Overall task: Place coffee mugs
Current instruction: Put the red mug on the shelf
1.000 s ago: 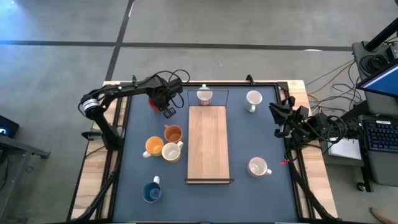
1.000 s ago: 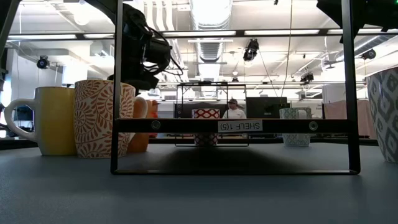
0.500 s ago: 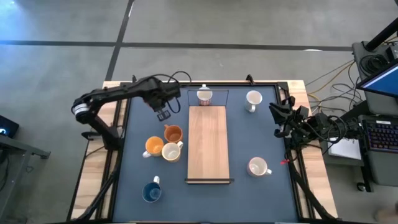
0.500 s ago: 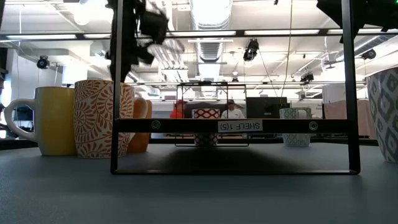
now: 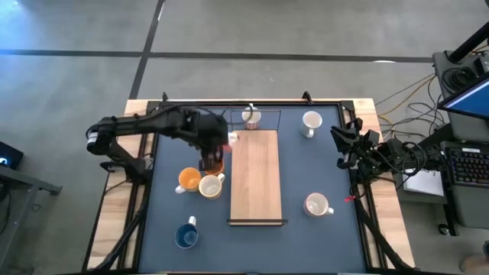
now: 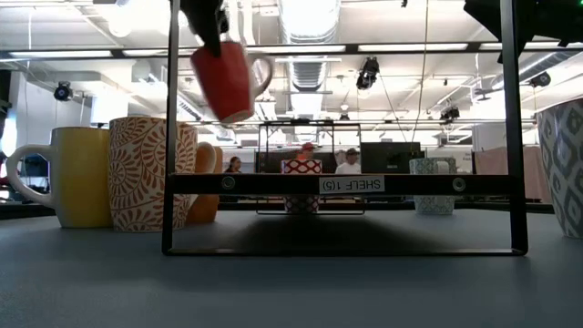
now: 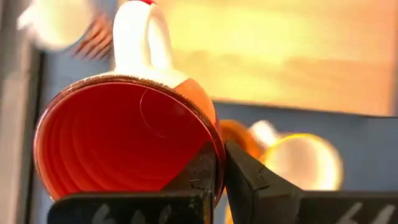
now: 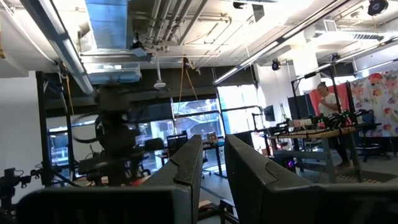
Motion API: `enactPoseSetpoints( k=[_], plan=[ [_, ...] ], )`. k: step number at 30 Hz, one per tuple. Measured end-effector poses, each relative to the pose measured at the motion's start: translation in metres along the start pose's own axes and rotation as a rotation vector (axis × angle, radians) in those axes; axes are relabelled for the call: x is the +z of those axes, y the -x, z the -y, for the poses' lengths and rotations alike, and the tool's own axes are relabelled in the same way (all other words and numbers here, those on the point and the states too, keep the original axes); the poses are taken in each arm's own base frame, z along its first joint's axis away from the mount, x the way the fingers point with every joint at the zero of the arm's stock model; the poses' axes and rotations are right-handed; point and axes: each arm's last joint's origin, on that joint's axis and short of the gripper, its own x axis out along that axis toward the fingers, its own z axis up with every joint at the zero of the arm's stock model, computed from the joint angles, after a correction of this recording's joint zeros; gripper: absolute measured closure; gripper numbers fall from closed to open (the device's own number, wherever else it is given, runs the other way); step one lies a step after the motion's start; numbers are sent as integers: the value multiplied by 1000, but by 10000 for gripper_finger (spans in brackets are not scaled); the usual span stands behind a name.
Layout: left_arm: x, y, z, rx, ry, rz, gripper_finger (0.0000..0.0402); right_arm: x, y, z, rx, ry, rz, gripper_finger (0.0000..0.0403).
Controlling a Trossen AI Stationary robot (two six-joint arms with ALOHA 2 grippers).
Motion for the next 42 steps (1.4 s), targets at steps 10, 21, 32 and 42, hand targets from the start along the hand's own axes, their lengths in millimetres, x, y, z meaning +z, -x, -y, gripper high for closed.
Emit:
enactPoseSetpoints(
  k=[10, 21, 32, 42],
  plan=[
    [19, -39, 19, -28, -62, -34, 401, 0, 0, 0, -2, 9, 0, 344],
    [51, -88, 11, -8, -125, -97, 402, 0, 0, 0, -3, 22, 4, 344],
    [65, -106, 6, -12, -165, -209, 401, 0, 0, 0, -2, 18, 0, 344],
    [73, -118, 0, -10, -163, -245, 400, 0, 0, 0, -1, 9, -1, 344]
  ],
)
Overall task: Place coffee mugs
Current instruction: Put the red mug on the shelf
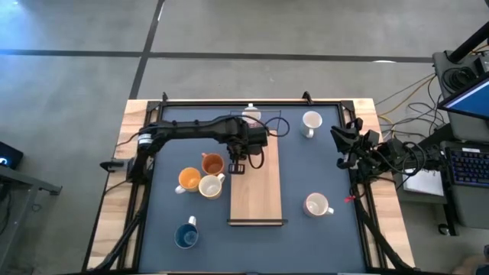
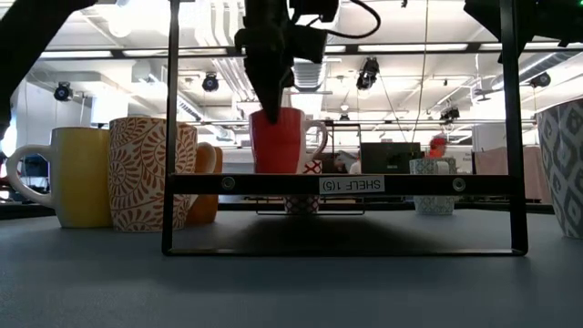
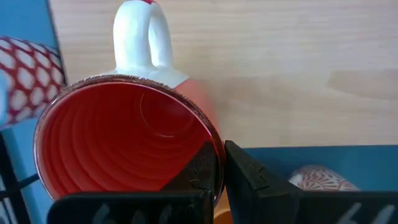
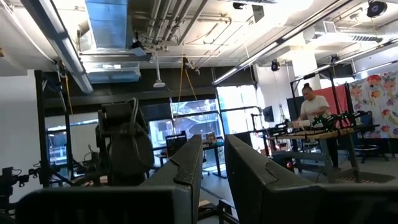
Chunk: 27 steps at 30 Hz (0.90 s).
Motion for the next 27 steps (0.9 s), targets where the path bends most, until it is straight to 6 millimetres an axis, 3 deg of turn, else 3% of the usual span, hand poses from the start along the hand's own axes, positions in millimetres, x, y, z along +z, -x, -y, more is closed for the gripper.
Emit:
enactPoseSetpoints(
  k=[27],
  plan=[
    [1, -7, -6, 3, 14, -6, 391, 0, 0, 0, 0, 1, 0, 344]
  ],
)
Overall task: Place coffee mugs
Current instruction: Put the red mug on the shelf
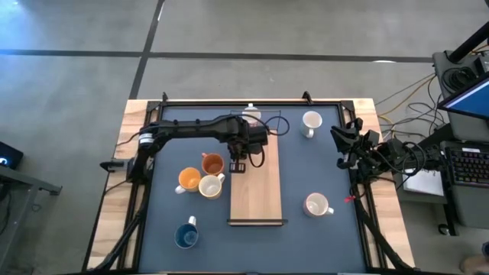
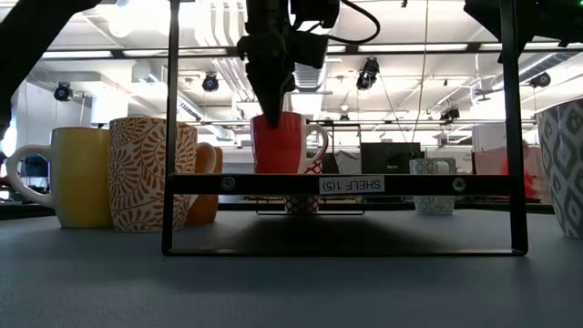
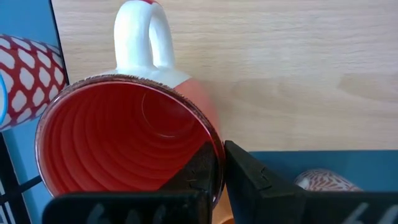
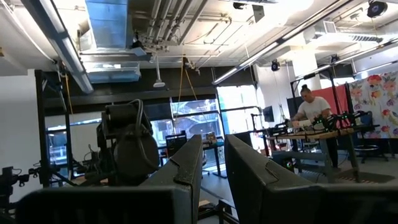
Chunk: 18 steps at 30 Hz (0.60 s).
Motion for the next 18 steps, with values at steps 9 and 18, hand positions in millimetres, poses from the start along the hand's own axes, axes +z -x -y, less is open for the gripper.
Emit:
enactPoseSetpoints(
  k=[9, 18],
  plan=[
    [0, 0, -1, 5, 4, -2, 352, 0, 0, 0, 0, 0, 0, 344],
    [0, 18, -2, 5, 7, 3, 312, 0, 0, 0, 0, 0, 0, 344]
  ],
)
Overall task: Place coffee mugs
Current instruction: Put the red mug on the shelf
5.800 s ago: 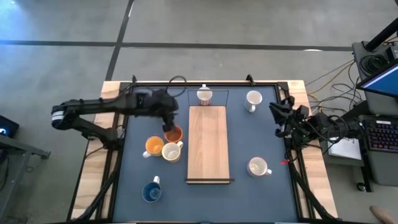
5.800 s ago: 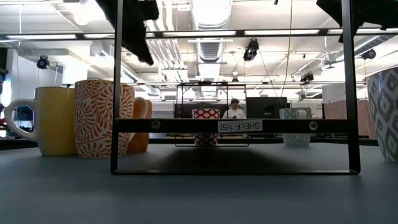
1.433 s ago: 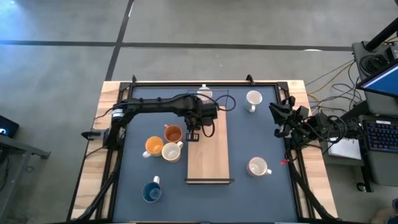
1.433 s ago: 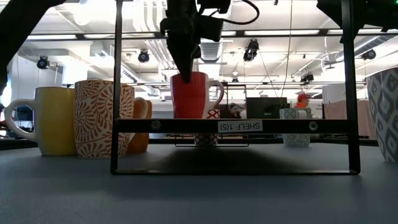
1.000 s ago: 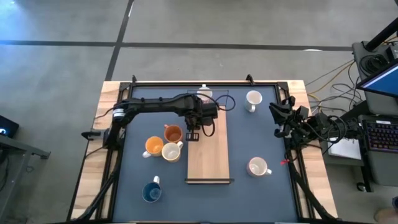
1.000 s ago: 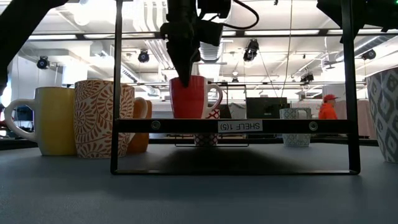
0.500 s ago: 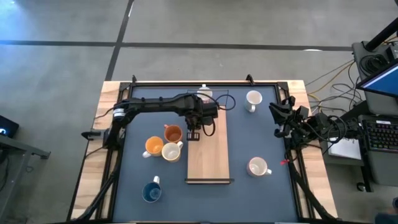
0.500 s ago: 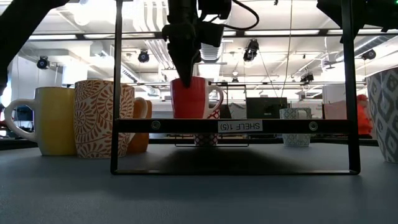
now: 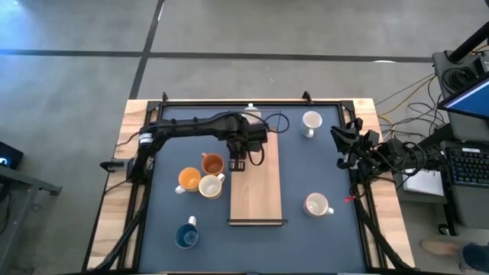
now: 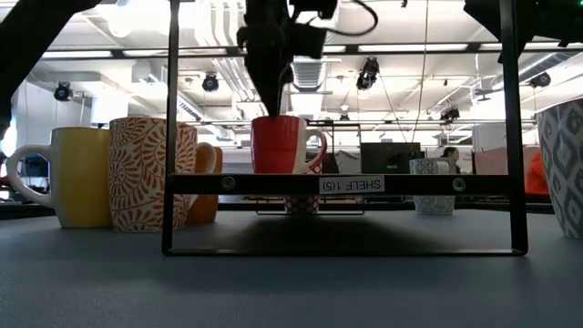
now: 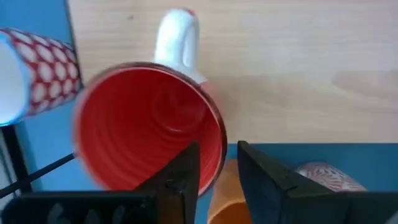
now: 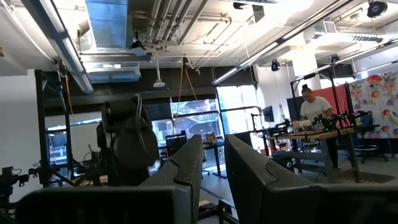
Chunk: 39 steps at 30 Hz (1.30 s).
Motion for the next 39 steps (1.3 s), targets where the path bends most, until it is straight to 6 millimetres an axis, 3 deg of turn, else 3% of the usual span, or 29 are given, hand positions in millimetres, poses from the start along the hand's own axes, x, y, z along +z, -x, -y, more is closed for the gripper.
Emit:
enactPoseSetpoints(
  k=[8, 12, 16, 23, 32, 39],
  plan=[
    [2, 51, -2, 9, 40, 132, 311, 0, 0, 0, 0, 7, 0, 344],
    [5, 56, 11, 4, 10, 170, 312, -1, 0, 0, 1, 3, -7, 344],
    [9, 43, 31, -8, -37, 164, 323, -3, 0, 0, 3, 0, -27, 344],
    [10, 4, 55, -24, -80, 110, 352, -5, 0, -1, 5, -18, -44, 344],
    [-3, -40, 38, 55, -21, -19, 364, -5, 0, -1, 5, -29, -47, 344],
    [-3, -47, 25, 65, -15, -2, 375, -5, 0, -1, 5, -19, -47, 344]
  ],
)
